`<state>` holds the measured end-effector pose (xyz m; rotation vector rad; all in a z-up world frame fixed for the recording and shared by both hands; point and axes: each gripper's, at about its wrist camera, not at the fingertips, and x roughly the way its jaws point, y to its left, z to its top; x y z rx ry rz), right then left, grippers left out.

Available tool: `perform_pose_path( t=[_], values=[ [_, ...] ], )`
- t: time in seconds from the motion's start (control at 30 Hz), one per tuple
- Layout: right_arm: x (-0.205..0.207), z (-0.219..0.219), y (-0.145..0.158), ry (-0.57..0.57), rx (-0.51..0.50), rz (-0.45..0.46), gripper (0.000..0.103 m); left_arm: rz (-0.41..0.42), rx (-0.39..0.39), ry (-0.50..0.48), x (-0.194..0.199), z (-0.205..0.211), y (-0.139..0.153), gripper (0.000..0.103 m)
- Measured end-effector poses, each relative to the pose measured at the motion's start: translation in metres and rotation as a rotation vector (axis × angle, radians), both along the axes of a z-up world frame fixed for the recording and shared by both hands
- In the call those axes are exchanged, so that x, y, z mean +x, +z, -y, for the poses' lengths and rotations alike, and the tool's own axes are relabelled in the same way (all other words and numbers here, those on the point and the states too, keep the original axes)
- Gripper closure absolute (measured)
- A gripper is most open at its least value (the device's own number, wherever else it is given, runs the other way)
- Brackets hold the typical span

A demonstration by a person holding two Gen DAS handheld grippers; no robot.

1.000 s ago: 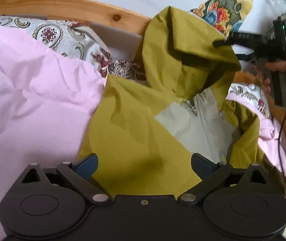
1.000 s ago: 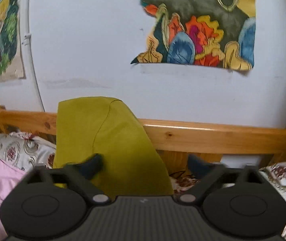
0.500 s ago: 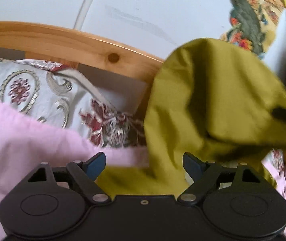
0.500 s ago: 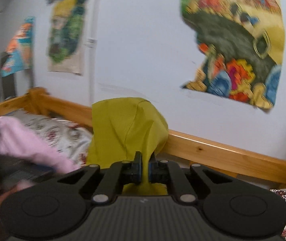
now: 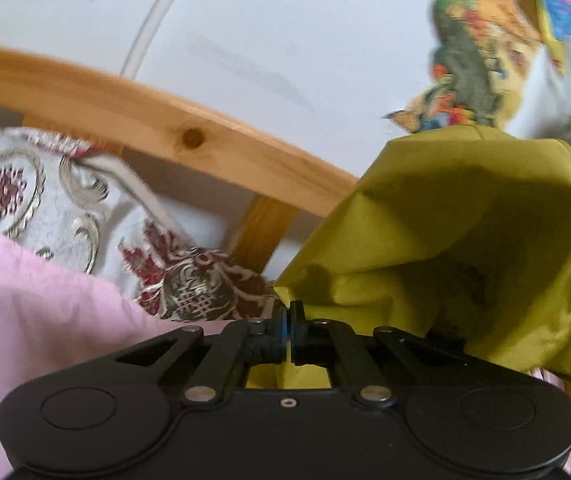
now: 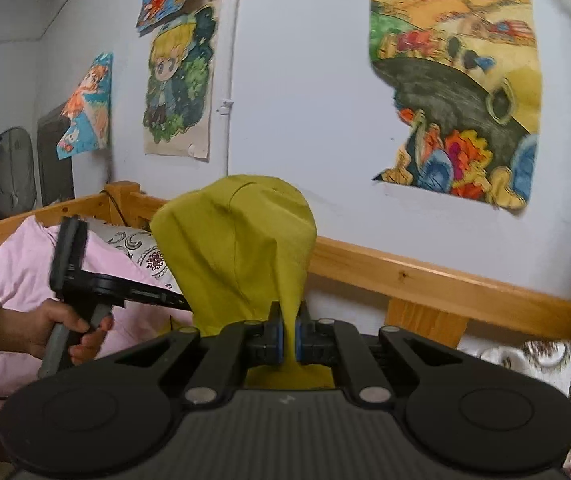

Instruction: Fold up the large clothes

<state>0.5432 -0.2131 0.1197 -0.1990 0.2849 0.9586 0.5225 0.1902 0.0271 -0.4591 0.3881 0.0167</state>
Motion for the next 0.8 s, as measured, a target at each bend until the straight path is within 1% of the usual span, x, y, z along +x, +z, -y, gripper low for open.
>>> perform_pose_path(
  t=[0.03,0.07,0.1,0.13,0.17,0.2,0.27,0.3,0.33,0.37,0.4,0.47,0.53,0.57,0.6,0.63,0.67,0.7,0.77,0.8],
  values=[
    [0.0,0.004,-0.002,-0.002,0.004,-0.007,0.097,-0.001,0.029,-0.009,-0.004,0.003,0.002,0.101],
    [-0.001,0.009,-0.004,-0.001,0.008,-0.013,0.097,-0.001,0.06,-0.018,-0.009,0.005,0.004,0.09],
    [-0.002,0.012,-0.005,-0.004,0.01,-0.015,0.097,0.006,0.084,-0.012,-0.012,0.007,0.004,0.07],
    [-0.002,0.015,-0.006,-0.005,0.011,-0.02,0.097,0.011,0.108,0.0,-0.015,0.01,0.005,0.059],
    [-0.003,0.019,-0.007,-0.007,0.014,-0.024,0.097,0.001,0.129,0.014,-0.015,0.012,0.006,0.044],
    [-0.004,0.021,-0.008,-0.011,0.014,-0.024,0.097,-0.006,0.139,0.021,-0.013,0.013,0.006,0.035],
    [-0.004,0.024,-0.01,-0.014,0.011,-0.037,0.097,0.014,0.142,-0.002,-0.01,0.015,0.008,0.028],
    [-0.005,0.025,-0.011,-0.012,0.004,-0.041,0.097,0.026,0.162,0.002,-0.009,0.018,0.01,0.028],
    [-0.007,0.025,-0.011,-0.01,-0.005,-0.037,0.097,0.034,0.194,0.004,-0.008,0.021,0.012,0.028],
    [-0.008,0.026,-0.012,-0.003,-0.011,-0.039,0.097,0.047,0.227,-0.009,-0.007,0.026,0.014,0.034],
    [-0.01,0.026,-0.013,0.002,-0.014,-0.044,0.097,0.062,0.246,-0.041,-0.007,0.03,0.017,0.064],
    [-0.014,0.025,-0.016,0.014,-0.04,-0.047,0.096,0.058,0.244,-0.118,-0.006,0.033,0.024,0.102],
    [-0.02,0.023,-0.019,0.013,-0.079,-0.019,0.089,0.076,0.284,-0.134,-0.013,0.037,0.027,0.103],
    [-0.023,0.023,-0.02,0.016,-0.095,-0.006,0.065,0.083,0.309,-0.151,-0.018,0.038,0.028,0.103],
    [-0.026,0.024,-0.021,0.017,-0.097,-0.004,0.029,0.087,0.334,-0.166,-0.024,0.038,0.029,0.103],
    [-0.028,0.026,-0.02,0.026,-0.088,-0.008,0.018,0.085,0.349,-0.182,-0.029,0.037,0.028,0.103],
    [-0.031,0.029,-0.019,0.049,-0.064,-0.007,0.014,0.079,0.351,-0.198,-0.034,0.036,0.027,0.103],
    [-0.034,0.031,-0.018,0.064,-0.049,-0.005,0.014,0.071,0.349,-0.211,-0.037,0.037,0.027,0.103],
    [-0.041,0.028,-0.018,0.078,-0.062,0.014,0.014,0.066,0.375,-0.227,-0.045,0.041,0.025,0.103],
    [-0.044,0.023,-0.02,0.083,-0.087,0.031,0.014,0.062,0.385,-0.232,-0.047,0.043,0.024,0.103]
  ],
)
